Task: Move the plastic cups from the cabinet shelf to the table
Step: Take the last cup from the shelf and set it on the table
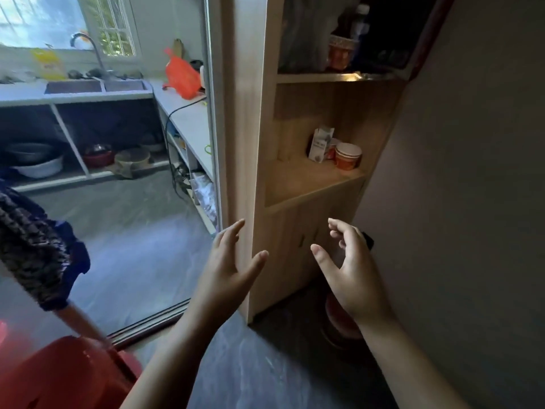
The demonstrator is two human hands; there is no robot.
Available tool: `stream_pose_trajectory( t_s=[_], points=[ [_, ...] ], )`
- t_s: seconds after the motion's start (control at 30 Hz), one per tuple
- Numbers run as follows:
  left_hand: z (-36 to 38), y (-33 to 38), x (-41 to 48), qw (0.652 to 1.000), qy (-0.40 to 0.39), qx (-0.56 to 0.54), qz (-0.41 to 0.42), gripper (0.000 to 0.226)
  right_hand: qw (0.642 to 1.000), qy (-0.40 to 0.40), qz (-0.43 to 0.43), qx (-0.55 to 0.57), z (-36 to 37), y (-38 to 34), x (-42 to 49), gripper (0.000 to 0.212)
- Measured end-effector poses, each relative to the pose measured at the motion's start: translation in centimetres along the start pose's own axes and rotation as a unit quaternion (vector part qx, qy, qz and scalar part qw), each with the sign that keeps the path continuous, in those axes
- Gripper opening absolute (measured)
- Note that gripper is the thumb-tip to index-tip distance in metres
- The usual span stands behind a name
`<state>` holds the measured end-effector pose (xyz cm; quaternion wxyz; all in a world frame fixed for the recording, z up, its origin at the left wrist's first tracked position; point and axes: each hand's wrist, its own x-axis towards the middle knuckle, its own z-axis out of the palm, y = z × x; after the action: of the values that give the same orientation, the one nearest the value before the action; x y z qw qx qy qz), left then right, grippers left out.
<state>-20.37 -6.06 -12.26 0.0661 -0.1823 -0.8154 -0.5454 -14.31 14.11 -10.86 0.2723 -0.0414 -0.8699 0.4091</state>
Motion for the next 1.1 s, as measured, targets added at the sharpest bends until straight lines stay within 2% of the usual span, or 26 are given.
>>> stream_pose_trajectory(
  t_s=[0.17, 0.4, 0.5, 0.8, 0.93, 1.1],
  points=[
    [4.7, -1.2, 8.6, 0.999, -0.012, -0.015, -0.031, 0.078, 1.0, -0.007, -0.002, -0.024, 0.0, 4.1, 9.2, 0.049],
    [10.5, -2.5, 17.0, 0.998, -0.03, 0.003, -0.046, 0.067, 0.999, -0.018, 0.039, -0.031, -0.8, 11.2, 17.6, 0.043],
    [13.0, -2.9, 20.5, 0.998, -0.015, 0.021, -0.051, 0.068, 0.997, -0.058, 0.05, -0.019, -0.6, 14.1, 22.0, 0.045],
    [20.9, -2.2, 31.5, 0.985, 0.088, 0.092, -0.116, 0.068, 0.976, -0.206, -0.043, -0.056, 0.9, 22.4, 38.4, 0.053],
    [22.8, -3.1, 33.3, 0.974, 0.134, 0.109, -0.147, 0.068, 0.965, -0.244, -0.043, -0.089, 3.9, 25.7, 44.2, 0.051],
    [23.4, -5.7, 34.3, 0.969, 0.135, 0.073, -0.196, 0.069, 0.95, -0.29, -0.033, -0.113, 8.9, 28.2, 49.5, 0.051]
  ],
)
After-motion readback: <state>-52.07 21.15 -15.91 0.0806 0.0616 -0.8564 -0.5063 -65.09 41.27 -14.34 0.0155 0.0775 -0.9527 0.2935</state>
